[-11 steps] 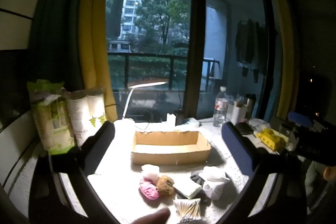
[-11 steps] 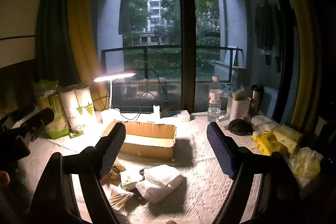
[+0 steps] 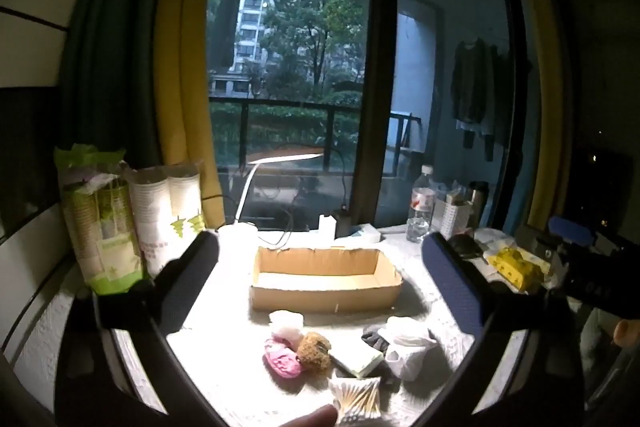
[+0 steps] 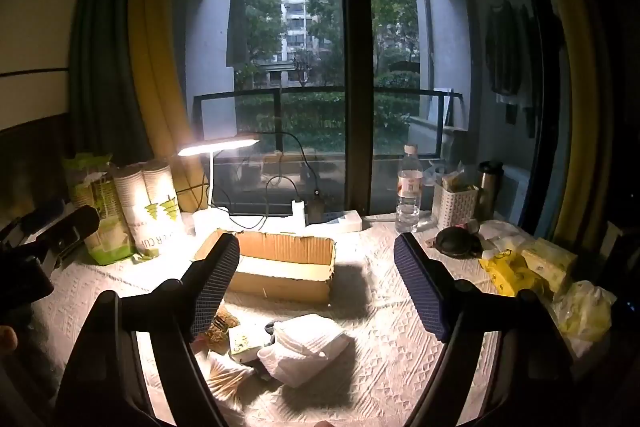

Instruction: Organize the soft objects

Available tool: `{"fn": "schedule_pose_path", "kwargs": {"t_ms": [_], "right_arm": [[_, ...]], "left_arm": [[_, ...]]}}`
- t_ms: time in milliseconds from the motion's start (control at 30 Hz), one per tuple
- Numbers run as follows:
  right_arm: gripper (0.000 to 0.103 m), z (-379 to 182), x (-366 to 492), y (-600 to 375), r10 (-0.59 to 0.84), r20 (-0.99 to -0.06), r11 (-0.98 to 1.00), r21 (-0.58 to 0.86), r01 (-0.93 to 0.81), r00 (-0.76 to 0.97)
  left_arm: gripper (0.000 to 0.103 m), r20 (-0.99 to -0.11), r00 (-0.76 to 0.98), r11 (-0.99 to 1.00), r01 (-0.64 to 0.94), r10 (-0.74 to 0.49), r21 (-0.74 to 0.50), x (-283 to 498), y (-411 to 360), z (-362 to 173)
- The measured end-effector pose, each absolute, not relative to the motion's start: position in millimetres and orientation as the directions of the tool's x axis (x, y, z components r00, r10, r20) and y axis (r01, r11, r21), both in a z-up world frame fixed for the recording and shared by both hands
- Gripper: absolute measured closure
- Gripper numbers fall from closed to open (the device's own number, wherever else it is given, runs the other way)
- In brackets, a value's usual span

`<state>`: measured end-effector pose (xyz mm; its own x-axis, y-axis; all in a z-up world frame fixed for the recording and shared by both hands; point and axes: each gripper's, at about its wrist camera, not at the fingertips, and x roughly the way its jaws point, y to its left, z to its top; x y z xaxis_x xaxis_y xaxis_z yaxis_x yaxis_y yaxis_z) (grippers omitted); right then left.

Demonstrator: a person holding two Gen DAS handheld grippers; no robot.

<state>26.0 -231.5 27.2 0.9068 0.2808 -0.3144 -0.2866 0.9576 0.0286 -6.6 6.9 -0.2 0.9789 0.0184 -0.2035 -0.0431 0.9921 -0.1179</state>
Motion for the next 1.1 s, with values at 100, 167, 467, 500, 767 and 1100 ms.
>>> {"fn": "schedule_pose_path", "kwargs": {"t_ms": [100,167,467,500,767,1100], "right_arm": [[0.021,26.9,26.6,-229.5,0.278,-0.318,0.958,0.027,-0.284,0.906],[0.021,28.2,26.3,-231.9,0.278,-0.317,0.958,0.026,-0.285,0.907],[0.021,29.1,25.1,-229.0,0.280,-0.321,0.957,0.020,-0.290,0.905],[0.021,29.3,25.1,-228.9,0.280,-0.321,0.957,0.019,-0.290,0.905],[0.021,27.2,23.8,-225.6,0.286,-0.321,0.955,0.013,-0.298,0.903],[0.021,28.2,20.7,-223.5,0.290,-0.312,0.952,0.001,-0.305,0.905]], "left_arm": [[0.001,-0.205,0.979,0.993,-0.045,0.022,-0.111,-8.8,7.6,0.5],[0.001,-0.208,0.978,0.993,-0.039,0.015,-0.115,-10.7,9.0,1.1],[0.001,-0.215,0.976,0.993,-0.045,0.020,-0.110,-5.4,5.1,-1.8],[0.001,-0.214,0.977,0.993,-0.044,0.020,-0.111,-5.3,5.4,-1.9],[0.001,-0.212,0.977,0.993,-0.031,0.006,-0.114,-7.6,3.7,-2.6],[0.001,-0.202,0.979,0.993,-0.008,-0.016,-0.119,-12.1,-1.3,-1.0]]}}
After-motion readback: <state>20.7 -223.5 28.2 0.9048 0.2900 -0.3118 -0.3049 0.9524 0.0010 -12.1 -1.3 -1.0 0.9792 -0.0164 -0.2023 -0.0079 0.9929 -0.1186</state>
